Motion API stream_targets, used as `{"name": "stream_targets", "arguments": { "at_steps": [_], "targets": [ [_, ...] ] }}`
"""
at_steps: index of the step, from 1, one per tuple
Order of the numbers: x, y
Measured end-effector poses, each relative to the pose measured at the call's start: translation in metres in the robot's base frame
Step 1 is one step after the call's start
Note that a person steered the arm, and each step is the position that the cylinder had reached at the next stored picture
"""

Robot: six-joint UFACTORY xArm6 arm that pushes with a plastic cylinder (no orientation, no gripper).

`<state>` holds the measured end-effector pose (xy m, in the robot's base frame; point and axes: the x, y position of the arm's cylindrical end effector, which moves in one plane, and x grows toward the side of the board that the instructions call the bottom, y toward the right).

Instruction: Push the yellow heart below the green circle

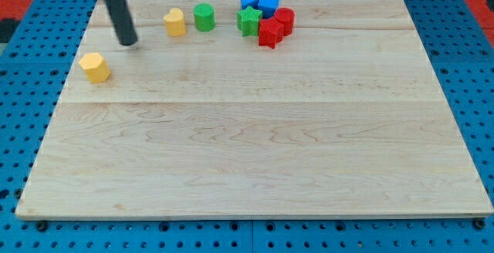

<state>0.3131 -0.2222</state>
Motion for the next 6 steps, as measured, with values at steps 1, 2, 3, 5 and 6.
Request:
{"name": "stream_targets", "arguments": {
  "at_steps": [1, 2, 3, 5, 6],
  "targets": [
    [-0.019, -0.020],
    [-0.044, -0.005],
    [-0.062, 0.032],
    [-0.075, 0.078],
    [-0.047, 0.096]
  ]
}}
